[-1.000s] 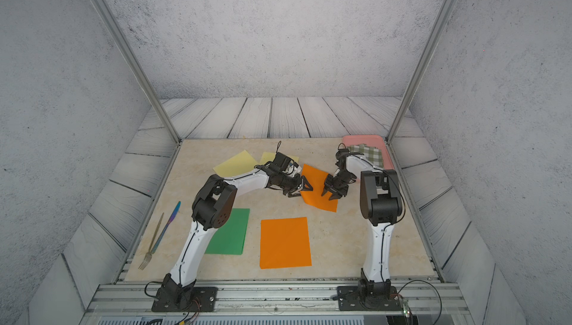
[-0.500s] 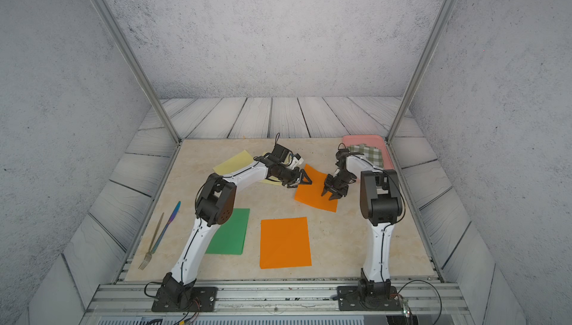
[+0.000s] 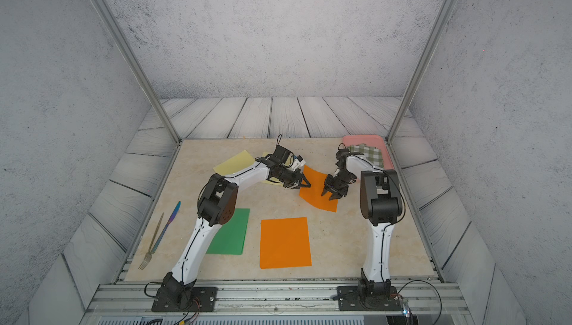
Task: Sort the scattered colored papers by color
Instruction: Pick up the colored paper from the center of the board, then place the colored paper.
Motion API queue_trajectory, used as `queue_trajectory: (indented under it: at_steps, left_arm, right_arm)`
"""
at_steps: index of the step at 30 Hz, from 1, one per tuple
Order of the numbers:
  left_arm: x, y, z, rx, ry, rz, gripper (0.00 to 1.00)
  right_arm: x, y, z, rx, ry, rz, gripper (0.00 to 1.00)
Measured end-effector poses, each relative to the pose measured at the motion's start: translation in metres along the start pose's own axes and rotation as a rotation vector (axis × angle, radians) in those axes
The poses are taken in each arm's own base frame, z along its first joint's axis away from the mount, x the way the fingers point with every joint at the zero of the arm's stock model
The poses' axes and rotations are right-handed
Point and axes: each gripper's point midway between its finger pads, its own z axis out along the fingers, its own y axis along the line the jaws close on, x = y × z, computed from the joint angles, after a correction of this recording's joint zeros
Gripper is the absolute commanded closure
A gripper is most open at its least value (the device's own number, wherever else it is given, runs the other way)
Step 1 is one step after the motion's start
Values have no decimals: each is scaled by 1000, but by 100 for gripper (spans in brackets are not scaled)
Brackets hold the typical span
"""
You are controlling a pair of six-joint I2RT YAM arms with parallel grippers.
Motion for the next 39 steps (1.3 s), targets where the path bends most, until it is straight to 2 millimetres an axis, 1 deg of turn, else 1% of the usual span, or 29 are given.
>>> queue_trajectory:
  at_steps: [2, 3, 5, 9, 15, 18, 21, 24, 26, 29, 31, 32, 34, 35, 36, 39]
  left_arm:
    - [0, 0, 0, -2, -1, -3, 99]
    - [-1, 1, 0, -3, -3, 2, 100]
    - [-2, 1, 0, -6, -6, -1, 100]
    - [-2, 4, 1, -17, -5, -2, 100]
    - [0, 6, 1, -30, 0, 7, 100]
    - [0, 5, -1, -37, -5, 14, 100]
    - [2, -5, -12, -43, -16, 21, 100]
    - [0, -31, -33, -32, -53, 44, 100]
    - [-3, -56, -53, -19, -98, 68, 100]
    - [-3, -98, -85, 6, -175, 100, 100]
    - [2, -124, -104, 25, -228, 109, 100]
    - [8, -138, -113, 34, -253, 112, 100]
    - [21, -157, -125, 44, -289, 105, 100]
    - [31, -167, -129, 49, -307, 97, 100]
    - [39, -173, -131, 50, -316, 88, 100]
    - [75, -192, -130, 48, -343, 49, 100]
  right_arm:
    - [0, 0, 0, -1, 0, -2, 54]
    - [0, 1, 0, -3, 0, -3, 53]
    - [-1, 2, 0, -9, -2, -6, 45]
    - [-1, 5, -1, -30, -16, -18, 39]
    - [0, 7, -9, -30, -76, -46, 35]
    - [-1, 13, -30, -30, -138, -66, 33]
    - [1, 28, -74, -50, -249, -105, 31]
    - [11, 45, -129, -82, -383, -150, 29]
    - [22, 54, -164, -108, -469, -178, 27]
    - [44, 59, -199, -136, -545, -200, 26]
    - [56, 60, -212, -149, -570, -211, 26]
    - [61, 59, -217, -153, -576, -215, 25]
    - [70, 57, -219, -157, -575, -218, 24]
    - [75, 55, -218, -158, -566, -219, 24]
    - [79, 53, -216, -159, -556, -219, 23]
    - [96, 46, -207, -158, -507, -218, 22]
